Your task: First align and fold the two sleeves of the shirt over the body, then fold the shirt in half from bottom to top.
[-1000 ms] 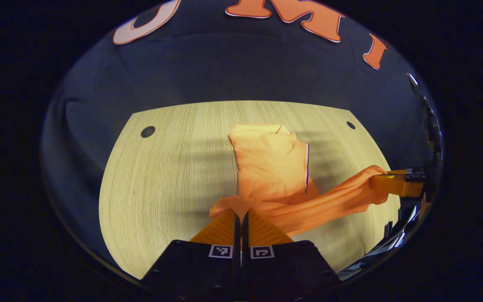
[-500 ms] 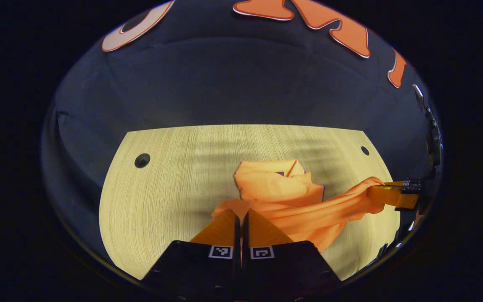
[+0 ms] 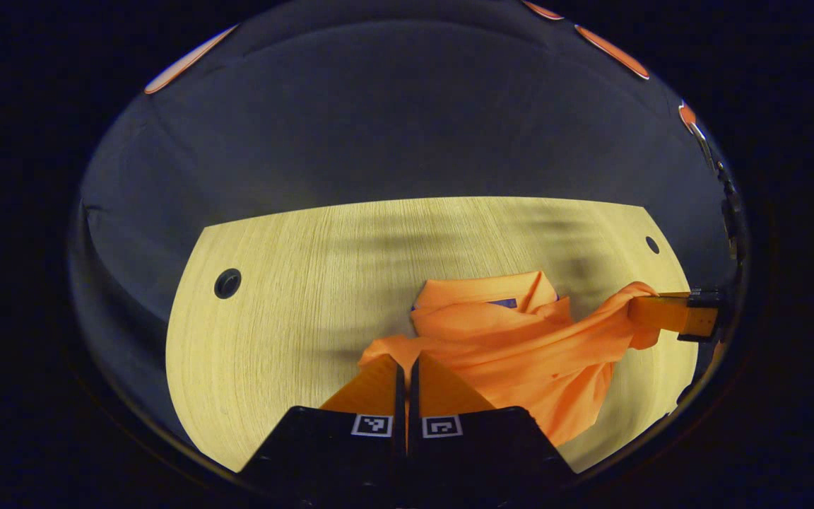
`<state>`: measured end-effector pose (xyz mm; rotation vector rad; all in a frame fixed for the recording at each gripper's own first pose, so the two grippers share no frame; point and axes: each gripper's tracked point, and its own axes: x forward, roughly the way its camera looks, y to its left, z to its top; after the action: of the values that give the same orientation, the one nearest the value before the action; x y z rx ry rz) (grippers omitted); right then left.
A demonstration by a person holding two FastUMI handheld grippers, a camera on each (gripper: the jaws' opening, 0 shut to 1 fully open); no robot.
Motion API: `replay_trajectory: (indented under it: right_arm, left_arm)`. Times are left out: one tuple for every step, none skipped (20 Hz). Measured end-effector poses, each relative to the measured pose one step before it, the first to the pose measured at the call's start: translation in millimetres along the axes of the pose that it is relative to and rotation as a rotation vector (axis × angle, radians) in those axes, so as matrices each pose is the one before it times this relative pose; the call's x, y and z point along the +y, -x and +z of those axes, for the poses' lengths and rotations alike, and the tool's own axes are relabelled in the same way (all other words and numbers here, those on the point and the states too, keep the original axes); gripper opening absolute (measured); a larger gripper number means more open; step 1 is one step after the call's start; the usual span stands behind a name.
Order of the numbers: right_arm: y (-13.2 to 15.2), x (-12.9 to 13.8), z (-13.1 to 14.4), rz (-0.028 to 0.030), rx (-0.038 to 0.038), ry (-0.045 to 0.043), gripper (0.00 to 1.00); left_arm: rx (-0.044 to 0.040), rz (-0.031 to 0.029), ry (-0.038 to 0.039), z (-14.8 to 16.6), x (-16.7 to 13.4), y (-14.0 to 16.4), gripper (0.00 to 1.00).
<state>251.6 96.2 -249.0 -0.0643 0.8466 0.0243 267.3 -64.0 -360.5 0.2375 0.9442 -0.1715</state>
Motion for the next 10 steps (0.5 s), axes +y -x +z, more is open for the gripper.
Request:
replay_trajectory:
  right_arm:
    - [-6.14, -1.45, 0.27, -0.00972, -0.00318, 0.01163, 0.02]
    - [-1.40, -2.15, 0.38, -0.01277, -0.01065, 0.01620, 0.03]
    - [0.02, -1.43, 0.18, -0.01018, -0.00637, 0.01405, 0.11]
    - [-2.96, -0.04, -1.00, -0.00611, -0.00271, 0.00678, 0.27]
    - [-0.78, 1.13, -1.14, -0.00073, 0.00600, 0.00342, 0.43]
    - [0.09, 0.39, -2.75, -0.00056, 0.00600, 0.00201, 0.60]
    - [-0.72, -0.13, -0.83, -0.00187, 0.00123, 0.00139, 0.76]
    - [1.76, -0.42, -1.19, -0.00610, -0.00505, -0.00268, 0.92]
    - [3.17, 0.12, 0.20, -0.00096, -0.00491, -0.00482, 1.00]
    - [4.67, 1.87, -0.19, 0.00410, -0.00729, -0.00566, 1.00]
  left_arm:
    - [-0.00225, -0.00075, 0.00862, 0.37, 0.34, -4.20, 0.01]
    - [-0.00282, 0.00350, 0.00492, -0.37, 1.27, -3.67, 0.03]
    - [0.00475, 0.00852, -0.00030, -2.62, 2.92, -4.02, 0.08]
    - [0.00127, -0.00092, 0.00392, -1.18, 1.38, -2.37, 0.08]
    - [-0.01308, -0.01277, 0.00866, 3.31, -1.53, -0.67, 0.39]
    - [-0.02144, -0.00157, 0.01361, 1.36, -3.60, -1.56, 0.69]
    - [-0.01203, 0.00626, 0.00800, 4.84, -0.82, 3.30, 0.99]
    - [-0.01812, 0.01533, -0.00003, 1.79, 4.60, 1.69, 1.00]
    - [-0.01548, 0.00832, -0.00364, 2.79, 0.58, 2.45, 1.00]
    - [-0.01413, 0.00279, -0.00044, 2.88, -0.42, 3.91, 1.00]
